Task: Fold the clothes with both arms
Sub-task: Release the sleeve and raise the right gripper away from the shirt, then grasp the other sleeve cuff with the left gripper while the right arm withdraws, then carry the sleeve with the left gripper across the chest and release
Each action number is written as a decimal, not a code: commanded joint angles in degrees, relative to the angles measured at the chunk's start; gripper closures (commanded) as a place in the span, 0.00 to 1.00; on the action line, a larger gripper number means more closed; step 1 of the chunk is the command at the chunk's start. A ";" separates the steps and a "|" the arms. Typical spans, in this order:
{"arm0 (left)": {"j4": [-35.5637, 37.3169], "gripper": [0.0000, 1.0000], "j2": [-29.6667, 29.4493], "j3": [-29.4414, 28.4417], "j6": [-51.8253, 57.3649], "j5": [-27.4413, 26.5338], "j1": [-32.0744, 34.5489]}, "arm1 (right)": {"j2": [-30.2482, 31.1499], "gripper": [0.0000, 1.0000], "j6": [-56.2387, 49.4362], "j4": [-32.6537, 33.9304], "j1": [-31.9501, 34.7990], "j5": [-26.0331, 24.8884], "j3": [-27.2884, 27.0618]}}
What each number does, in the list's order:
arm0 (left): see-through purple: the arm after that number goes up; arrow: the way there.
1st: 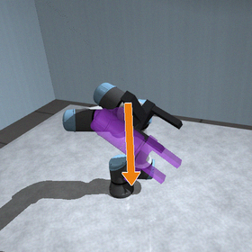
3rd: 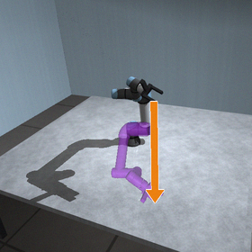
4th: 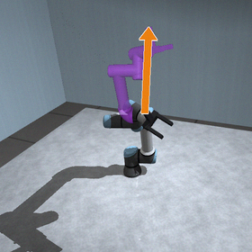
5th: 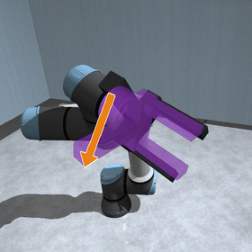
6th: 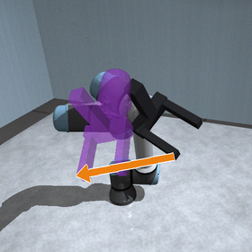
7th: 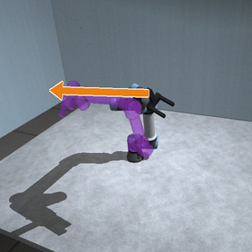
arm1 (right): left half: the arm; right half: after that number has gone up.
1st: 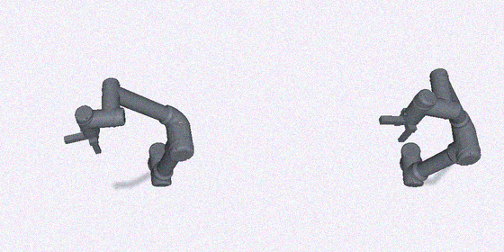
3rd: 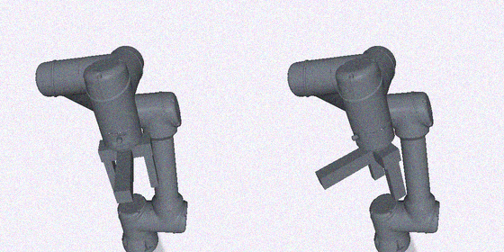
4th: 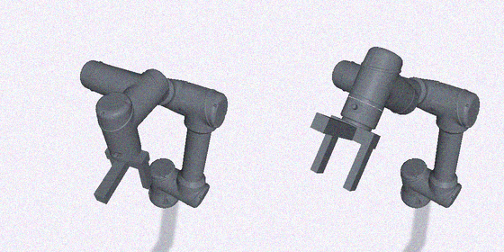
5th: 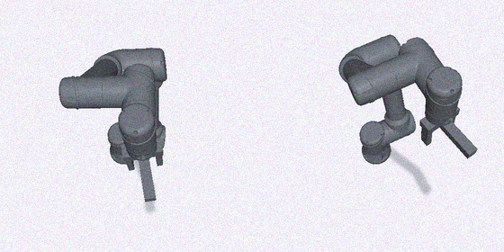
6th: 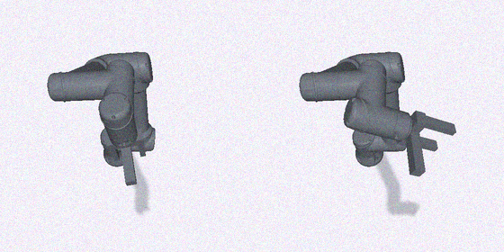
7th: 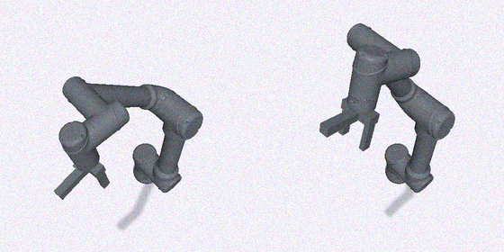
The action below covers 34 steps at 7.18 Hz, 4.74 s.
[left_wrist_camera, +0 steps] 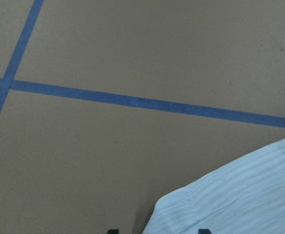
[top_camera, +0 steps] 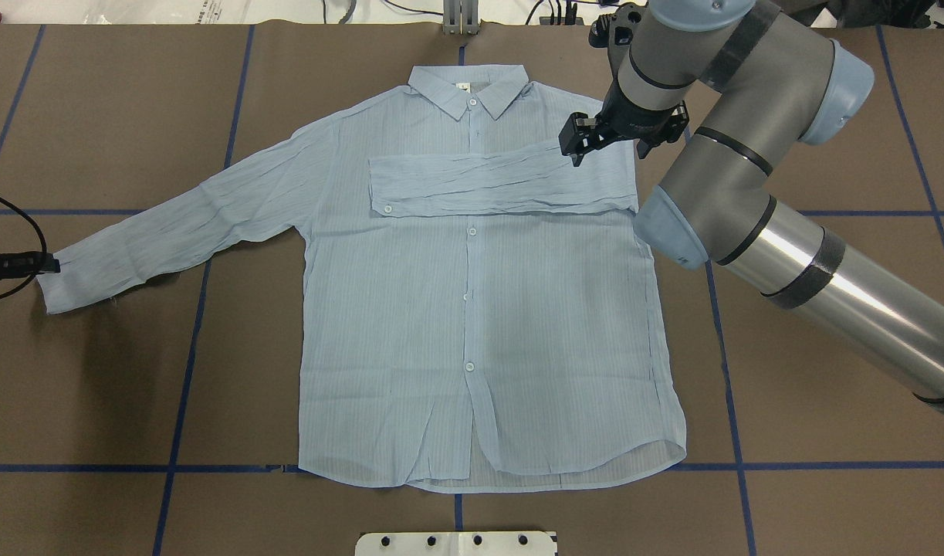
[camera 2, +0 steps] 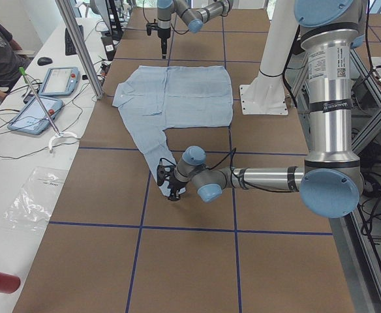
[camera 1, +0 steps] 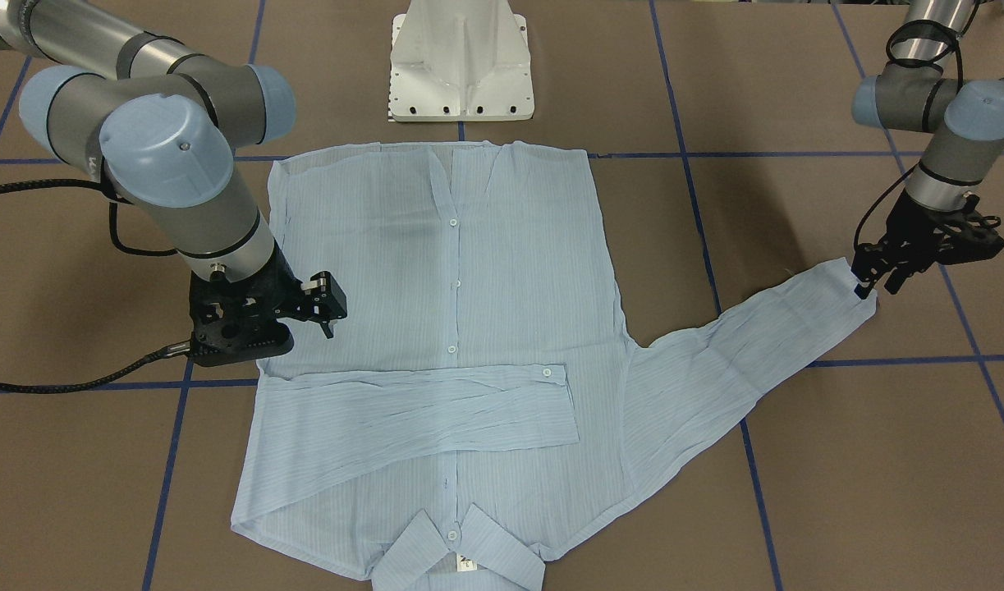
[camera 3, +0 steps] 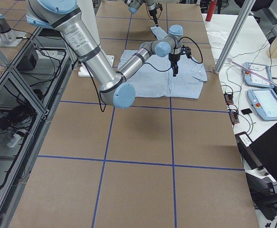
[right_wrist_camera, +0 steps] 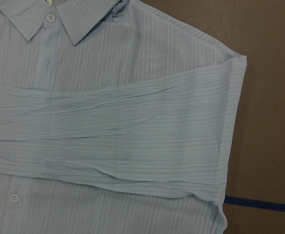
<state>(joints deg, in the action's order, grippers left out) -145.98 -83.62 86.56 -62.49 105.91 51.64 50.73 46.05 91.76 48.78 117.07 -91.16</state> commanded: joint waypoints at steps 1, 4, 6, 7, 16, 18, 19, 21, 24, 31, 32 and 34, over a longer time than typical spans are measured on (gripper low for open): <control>0.00 0.48 -0.05 -0.43 0.00 -0.09 -0.22 | -0.01 0.00 0.35 0.00 0.00 0.00 0.01; 0.00 0.59 -0.05 -0.43 0.00 -0.09 -0.22 | -0.01 0.00 0.35 0.00 0.00 0.00 0.01; 0.00 0.59 -0.14 -0.52 0.08 -0.09 -0.22 | -0.01 0.00 0.44 0.09 0.00 0.00 0.01; 0.00 0.59 -0.14 -0.43 0.00 -0.09 -0.48 | -0.01 0.00 0.44 0.44 0.00 -0.09 -0.07; 0.09 1.00 -0.05 0.18 0.00 0.09 -0.66 | 0.25 0.00 0.44 1.14 0.35 0.09 -0.51; 0.35 1.00 -0.05 1.75 0.00 0.35 -0.66 | 0.60 0.00 0.00 1.32 1.83 0.26 -0.60; 4.79 1.00 -0.66 6.46 -0.52 0.52 -0.66 | 4.43 0.00 -0.26 1.32 2.63 1.48 -3.65; 24.23 1.00 -5.72 19.11 -0.70 0.61 -0.66 | 9.11 0.00 -2.98 1.32 3.42 1.49 -6.93; 46.10 1.00 -30.03 19.62 -9.37 6.11 -1.01 | 17.09 0.00 -11.46 1.06 5.70 1.58 -9.38; 15.85 1.00 -59.07 -10.23 -51.13 9.84 -7.77 | 36.10 0.00 -19.69 -13.80 10.02 3.69 -13.52; 14.60 1.00 -61.46 -12.89 -52.37 7.14 -9.26 | 36.20 0.00 -19.69 -13.80 10.11 3.60 -13.35; 9.08 1.00 -65.51 -19.64 -55.80 4.04 -10.67 | 36.20 0.00 -19.69 -13.80 10.28 3.60 -12.82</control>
<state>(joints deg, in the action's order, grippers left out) -133.75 -146.54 71.17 -116.29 111.37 41.83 86.85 26.37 78.03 58.98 120.67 -104.25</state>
